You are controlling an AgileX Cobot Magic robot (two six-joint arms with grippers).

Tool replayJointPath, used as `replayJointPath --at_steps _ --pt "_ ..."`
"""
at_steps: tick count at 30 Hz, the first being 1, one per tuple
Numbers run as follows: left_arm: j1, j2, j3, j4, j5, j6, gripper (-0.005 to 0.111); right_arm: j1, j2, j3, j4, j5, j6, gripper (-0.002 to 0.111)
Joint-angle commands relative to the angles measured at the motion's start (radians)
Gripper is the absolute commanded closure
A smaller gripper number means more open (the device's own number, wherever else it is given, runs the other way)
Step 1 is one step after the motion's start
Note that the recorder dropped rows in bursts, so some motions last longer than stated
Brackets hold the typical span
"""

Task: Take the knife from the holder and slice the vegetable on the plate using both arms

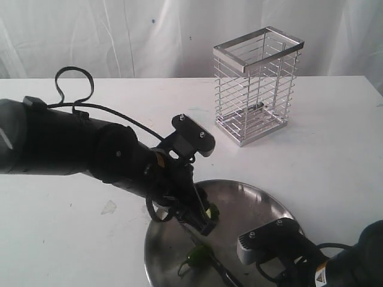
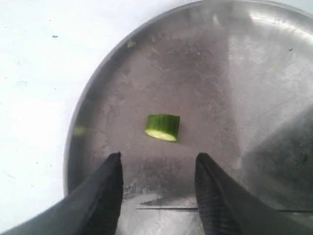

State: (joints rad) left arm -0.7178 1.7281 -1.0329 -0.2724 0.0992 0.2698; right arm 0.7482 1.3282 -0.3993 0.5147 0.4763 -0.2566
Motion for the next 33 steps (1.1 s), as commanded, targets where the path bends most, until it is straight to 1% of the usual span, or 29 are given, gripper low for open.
replayJointPath --at_steps 1,4,6,12,22,26,33 --pt "-0.002 -0.005 0.008 0.0 0.086 -0.005 0.052 0.001 0.007 0.0 -0.016 -0.012 -0.003 0.108" --pt "-0.002 0.024 0.008 -0.003 0.11 -0.006 0.043 0.001 0.007 0.0 -0.016 -0.012 -0.003 0.108" --pt "-0.002 0.041 0.008 -0.02 0.112 -0.009 0.04 0.001 0.007 0.0 -0.016 -0.012 -0.003 0.108" --pt "-0.002 0.064 0.008 -0.043 0.11 -0.009 0.04 0.001 0.007 0.0 -0.016 -0.014 -0.003 0.108" --pt "-0.002 0.066 0.008 -0.044 0.06 -0.004 0.04 0.001 0.007 0.0 -0.016 -0.014 -0.006 0.108" --pt "-0.002 0.082 0.01 -0.041 0.062 -0.004 0.04 0.001 0.007 0.0 -0.016 -0.014 -0.006 0.108" --pt "-0.002 0.166 0.01 -0.036 0.1 -0.002 0.041 0.001 0.007 0.0 -0.016 -0.008 -0.006 0.108"
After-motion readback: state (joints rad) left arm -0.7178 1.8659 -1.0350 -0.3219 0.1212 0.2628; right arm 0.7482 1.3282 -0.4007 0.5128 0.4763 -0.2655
